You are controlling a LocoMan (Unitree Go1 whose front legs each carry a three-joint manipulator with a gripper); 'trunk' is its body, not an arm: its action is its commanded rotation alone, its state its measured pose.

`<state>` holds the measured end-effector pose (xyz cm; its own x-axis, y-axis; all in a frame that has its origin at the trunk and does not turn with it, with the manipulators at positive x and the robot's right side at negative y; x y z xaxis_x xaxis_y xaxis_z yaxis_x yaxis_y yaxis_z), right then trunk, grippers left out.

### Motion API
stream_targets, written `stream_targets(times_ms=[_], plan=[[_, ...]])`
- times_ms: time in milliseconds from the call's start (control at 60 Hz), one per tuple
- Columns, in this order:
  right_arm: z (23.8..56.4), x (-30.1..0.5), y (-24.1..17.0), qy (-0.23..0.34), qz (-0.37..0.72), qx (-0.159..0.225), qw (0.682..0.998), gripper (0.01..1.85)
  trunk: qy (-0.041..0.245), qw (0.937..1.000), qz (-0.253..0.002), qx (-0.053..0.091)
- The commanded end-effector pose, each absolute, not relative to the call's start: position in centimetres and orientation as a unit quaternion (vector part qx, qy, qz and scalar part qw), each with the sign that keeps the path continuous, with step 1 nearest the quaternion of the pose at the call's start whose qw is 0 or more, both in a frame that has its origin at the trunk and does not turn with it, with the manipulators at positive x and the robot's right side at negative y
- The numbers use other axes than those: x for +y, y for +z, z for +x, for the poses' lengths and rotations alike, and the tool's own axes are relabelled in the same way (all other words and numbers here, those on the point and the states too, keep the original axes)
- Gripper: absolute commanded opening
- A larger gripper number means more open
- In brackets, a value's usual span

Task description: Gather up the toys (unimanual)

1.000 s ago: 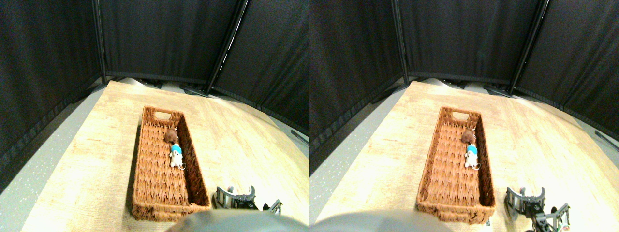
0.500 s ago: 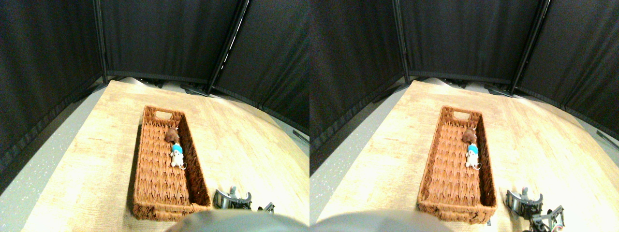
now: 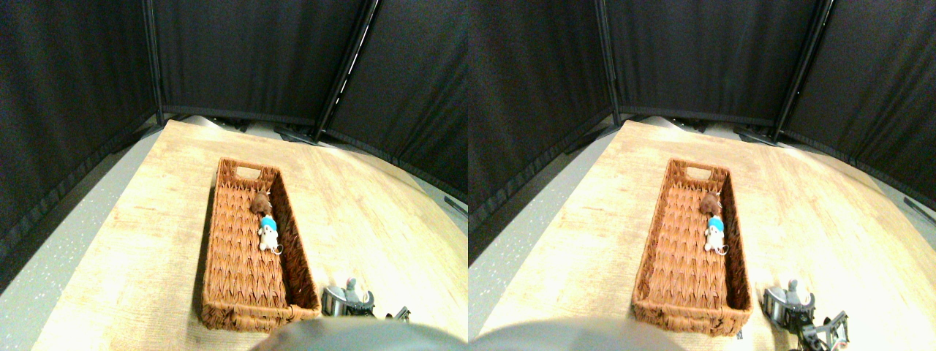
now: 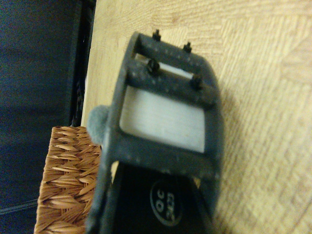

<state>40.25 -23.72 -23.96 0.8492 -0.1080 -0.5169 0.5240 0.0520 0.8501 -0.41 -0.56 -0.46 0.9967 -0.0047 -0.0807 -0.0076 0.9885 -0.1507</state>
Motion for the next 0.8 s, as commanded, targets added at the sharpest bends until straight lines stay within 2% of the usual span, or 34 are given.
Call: stream_targets(times_ms=[17,83,117,133,167,183,200,367,433,450,600,683,750,800], plan=[[40.7,-23.5,-23.7,-0.229,0.650,0.142,0.711,0.76,0.010,0.9947,-0.089,0.051],[40.9,-23.4,-23.7,-0.233,0.643,0.133,0.717,0.61,0.011,0.9947,-0.089,0.051],[41.0,-23.3,-23.6,-0.237,0.624,0.126,0.734,0.42,0.010,0.9947,-0.089,0.050],[41.0,-23.3,-23.6,-0.237,0.624,0.126,0.734,0.42,0.010,0.9947,-0.089,0.050],[41.1,-23.2,-23.5,-0.245,0.599,0.110,0.755,0.13,0.010,0.9947,-0.089,0.050],[41.2,-23.1,-23.4,-0.252,0.588,0.105,0.762,0.07,0.010,0.9947,-0.089,0.050],[41.2,-23.1,-23.3,-0.259,0.576,0.103,0.769,0.07,0.010,0.9947,-0.089,0.050],[41.7,-23.3,-22.3,-0.254,0.600,0.061,0.756,0.06,0.011,0.9948,-0.089,0.048],[41.9,-23.3,-21.7,-0.243,0.588,0.058,0.770,0.06,0.011,0.9948,-0.090,0.048],[42.1,-23.3,-21.6,-0.238,0.588,0.057,0.771,0.06,0.010,0.9950,-0.090,0.042],[42.5,-23.1,-20.3,-0.234,0.586,0.050,0.774,0.06,0.005,0.9951,-0.089,0.042],[43.0,-23.0,-18.9,-0.233,0.569,0.041,0.788,0.06,0.006,0.9952,-0.088,0.042],[43.6,-22.8,-18.1,-0.219,0.571,0.028,0.791,0.06,0.005,0.9955,-0.087,0.037],[44.3,-22.6,-17.3,-0.190,0.561,0.023,0.806,0.06,0.005,0.9956,-0.087,0.036]])
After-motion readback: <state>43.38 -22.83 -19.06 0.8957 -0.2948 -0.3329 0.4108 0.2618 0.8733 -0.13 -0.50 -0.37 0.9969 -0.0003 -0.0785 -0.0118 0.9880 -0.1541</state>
